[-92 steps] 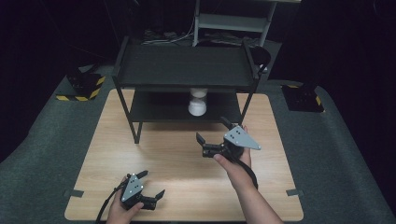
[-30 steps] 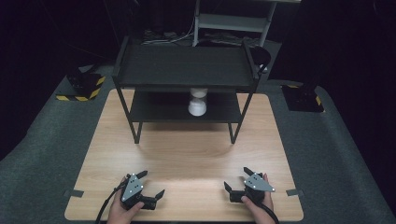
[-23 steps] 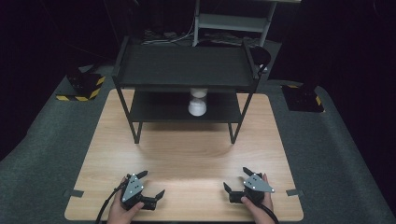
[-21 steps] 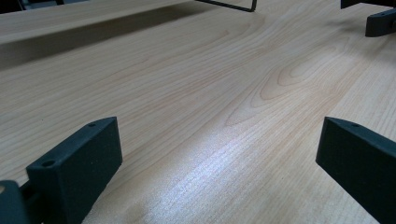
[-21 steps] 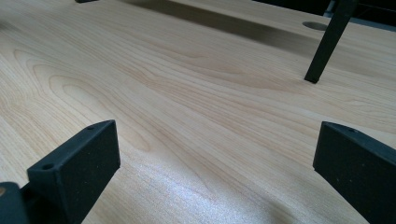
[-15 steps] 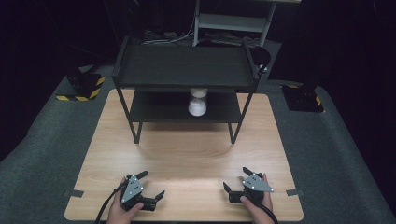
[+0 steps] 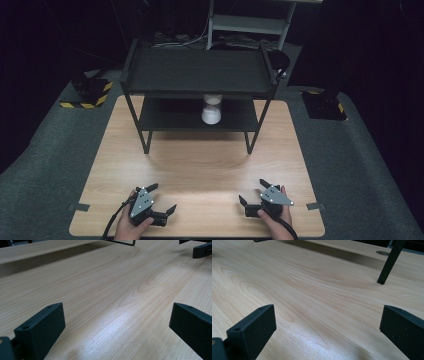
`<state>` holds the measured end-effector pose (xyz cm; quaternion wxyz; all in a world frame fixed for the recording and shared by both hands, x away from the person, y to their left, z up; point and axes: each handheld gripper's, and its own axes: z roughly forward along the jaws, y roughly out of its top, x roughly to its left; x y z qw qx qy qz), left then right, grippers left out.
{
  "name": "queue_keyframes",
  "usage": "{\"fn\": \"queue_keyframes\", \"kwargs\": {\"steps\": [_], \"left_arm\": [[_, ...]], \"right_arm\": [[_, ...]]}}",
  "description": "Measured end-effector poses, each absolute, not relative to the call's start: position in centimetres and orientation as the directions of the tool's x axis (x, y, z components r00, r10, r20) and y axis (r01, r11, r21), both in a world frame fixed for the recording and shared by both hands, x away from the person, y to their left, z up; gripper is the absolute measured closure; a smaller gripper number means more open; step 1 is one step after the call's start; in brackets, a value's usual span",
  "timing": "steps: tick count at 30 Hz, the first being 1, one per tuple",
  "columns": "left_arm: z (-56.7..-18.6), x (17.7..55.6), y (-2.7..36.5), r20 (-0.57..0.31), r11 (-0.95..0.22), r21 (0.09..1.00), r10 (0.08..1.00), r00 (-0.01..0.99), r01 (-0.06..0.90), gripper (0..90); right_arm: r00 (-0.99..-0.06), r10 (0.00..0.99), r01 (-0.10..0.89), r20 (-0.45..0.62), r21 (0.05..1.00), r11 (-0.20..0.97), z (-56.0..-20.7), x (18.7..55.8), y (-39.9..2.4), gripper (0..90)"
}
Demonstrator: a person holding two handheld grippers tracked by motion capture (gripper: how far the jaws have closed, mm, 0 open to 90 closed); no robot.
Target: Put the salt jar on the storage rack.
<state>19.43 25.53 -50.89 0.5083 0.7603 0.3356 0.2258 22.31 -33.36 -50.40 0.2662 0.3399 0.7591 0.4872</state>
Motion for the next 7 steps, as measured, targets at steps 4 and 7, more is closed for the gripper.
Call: {"fn": "queue_keyframes", "kwargs": {"steps": [4,7], "left_arm": [[-50.83,19.57,25.45,-0.004,-0.256,0.923,0.741,0.672,0.288,0.5],[-50.72,19.74,25.25,-0.011,-0.254,0.919,0.748,0.664,0.301,0.5]], "right_arm": [[-0.625,0.777,0.251,-0.076,0.923,0.292,-50.5,22.12,-33.45,1.0],[-0.619,0.782,0.246,-0.079,0.925,0.288,-50.6,21.88,-33.5,1.0]]}}
